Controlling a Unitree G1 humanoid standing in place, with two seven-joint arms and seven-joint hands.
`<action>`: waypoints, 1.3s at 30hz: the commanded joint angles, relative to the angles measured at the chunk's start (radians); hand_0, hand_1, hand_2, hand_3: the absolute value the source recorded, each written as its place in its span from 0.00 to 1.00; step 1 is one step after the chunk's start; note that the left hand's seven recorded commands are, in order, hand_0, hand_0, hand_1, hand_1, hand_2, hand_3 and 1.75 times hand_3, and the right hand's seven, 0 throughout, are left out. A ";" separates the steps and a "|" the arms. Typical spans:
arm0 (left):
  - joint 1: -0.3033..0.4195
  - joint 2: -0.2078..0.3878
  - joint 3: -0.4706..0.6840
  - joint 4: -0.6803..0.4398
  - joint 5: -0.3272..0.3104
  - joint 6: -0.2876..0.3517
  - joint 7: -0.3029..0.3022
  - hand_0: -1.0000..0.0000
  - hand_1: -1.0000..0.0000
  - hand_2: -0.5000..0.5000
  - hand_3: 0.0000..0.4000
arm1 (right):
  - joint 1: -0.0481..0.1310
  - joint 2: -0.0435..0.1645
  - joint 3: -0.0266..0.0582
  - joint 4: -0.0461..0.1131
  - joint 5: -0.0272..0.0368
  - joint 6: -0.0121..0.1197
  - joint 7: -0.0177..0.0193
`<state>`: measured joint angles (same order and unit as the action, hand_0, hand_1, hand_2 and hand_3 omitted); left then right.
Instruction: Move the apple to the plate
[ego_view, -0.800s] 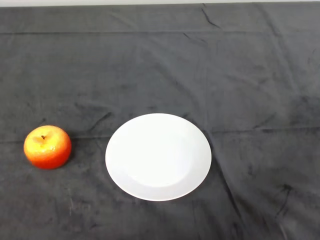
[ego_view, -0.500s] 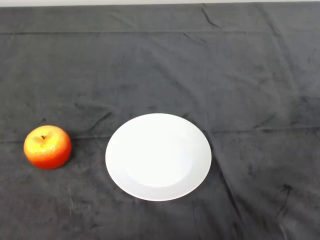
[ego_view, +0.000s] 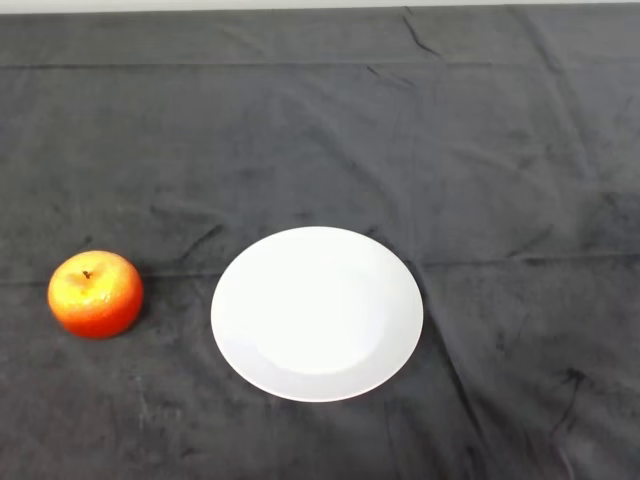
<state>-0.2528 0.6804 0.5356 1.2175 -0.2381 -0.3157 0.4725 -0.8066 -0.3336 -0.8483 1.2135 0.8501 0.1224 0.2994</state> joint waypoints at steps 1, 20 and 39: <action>-0.013 0.004 0.022 -0.047 -0.027 0.026 -0.018 1.00 1.00 0.50 0.00 | -0.026 -0.025 -0.0188 -0.013 0.0119 -0.008 0.0068; -0.086 0.021 0.039 -0.089 -0.078 0.010 -0.207 1.00 1.00 0.50 0.00 | -0.026 -0.025 -0.0188 -0.013 0.0118 -0.008 0.0067; -0.178 -0.019 -0.058 -0.096 -0.031 -0.074 -0.448 1.00 1.00 0.50 0.00 | -0.025 -0.024 -0.0184 -0.015 0.0117 -0.007 0.0062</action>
<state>-0.3895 0.6755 0.4849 1.1686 -0.2765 -0.3655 0.0247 -0.8066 -0.3335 -0.8482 1.2135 0.8500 0.1223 0.2994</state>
